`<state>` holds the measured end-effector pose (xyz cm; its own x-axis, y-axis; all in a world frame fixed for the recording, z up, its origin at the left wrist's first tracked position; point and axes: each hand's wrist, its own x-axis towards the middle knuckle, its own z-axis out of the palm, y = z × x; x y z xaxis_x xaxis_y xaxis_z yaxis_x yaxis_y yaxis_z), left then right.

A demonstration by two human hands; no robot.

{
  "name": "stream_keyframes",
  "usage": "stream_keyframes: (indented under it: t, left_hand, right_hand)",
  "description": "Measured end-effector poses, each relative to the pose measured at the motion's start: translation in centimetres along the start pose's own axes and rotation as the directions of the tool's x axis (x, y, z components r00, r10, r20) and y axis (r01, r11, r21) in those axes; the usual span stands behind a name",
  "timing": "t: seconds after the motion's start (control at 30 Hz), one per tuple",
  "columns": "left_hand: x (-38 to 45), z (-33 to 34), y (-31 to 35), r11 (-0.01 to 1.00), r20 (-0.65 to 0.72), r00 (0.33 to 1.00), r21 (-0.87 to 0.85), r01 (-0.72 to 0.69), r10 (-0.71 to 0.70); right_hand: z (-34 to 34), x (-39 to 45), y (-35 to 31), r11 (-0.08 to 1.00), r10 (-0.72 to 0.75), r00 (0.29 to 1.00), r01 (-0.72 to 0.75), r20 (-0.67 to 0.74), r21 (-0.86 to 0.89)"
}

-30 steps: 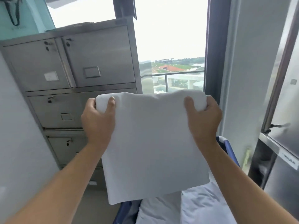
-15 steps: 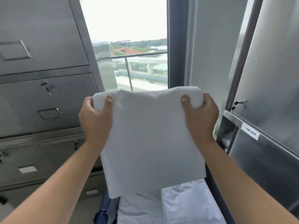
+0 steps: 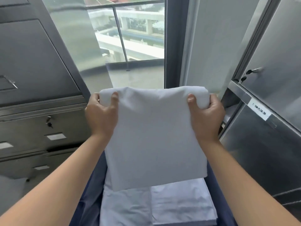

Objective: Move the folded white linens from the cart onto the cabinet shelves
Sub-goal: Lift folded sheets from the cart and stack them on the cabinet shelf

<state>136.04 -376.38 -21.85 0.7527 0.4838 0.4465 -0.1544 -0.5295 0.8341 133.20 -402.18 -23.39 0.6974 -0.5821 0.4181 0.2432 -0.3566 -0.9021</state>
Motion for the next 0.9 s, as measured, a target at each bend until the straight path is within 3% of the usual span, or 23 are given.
stream_keyframes:
  t: [0.3,0.5,0.77,0.9]
  left_hand:
    - [-3.9,7.4,-9.1,0.987,0.086,0.985,0.078,0.143,-0.150]
    - [-9.4,10.6,-15.8,0.949,0.180,0.937,0.161,0.273,-0.300]
    - [-15.4,11.3,-21.3,0.843,0.407,0.747,0.368,0.392,-0.525]
    - [-15.8,10.6,-21.8,0.830,0.452,0.708,0.417,0.370,-0.542]
  right_hand:
    - [1.6,-1.0,11.1,0.987,0.055,0.996,-0.044,0.068,-0.157]
    - [0.9,-5.1,18.6,0.938,0.196,0.976,-0.159,0.091,-0.310]
    - [-1.3,-10.7,23.2,0.785,0.406,0.911,-0.309,0.069,-0.537]
    - [-1.6,-10.8,23.0,0.723,0.502,0.861,-0.365,0.084,-0.587]
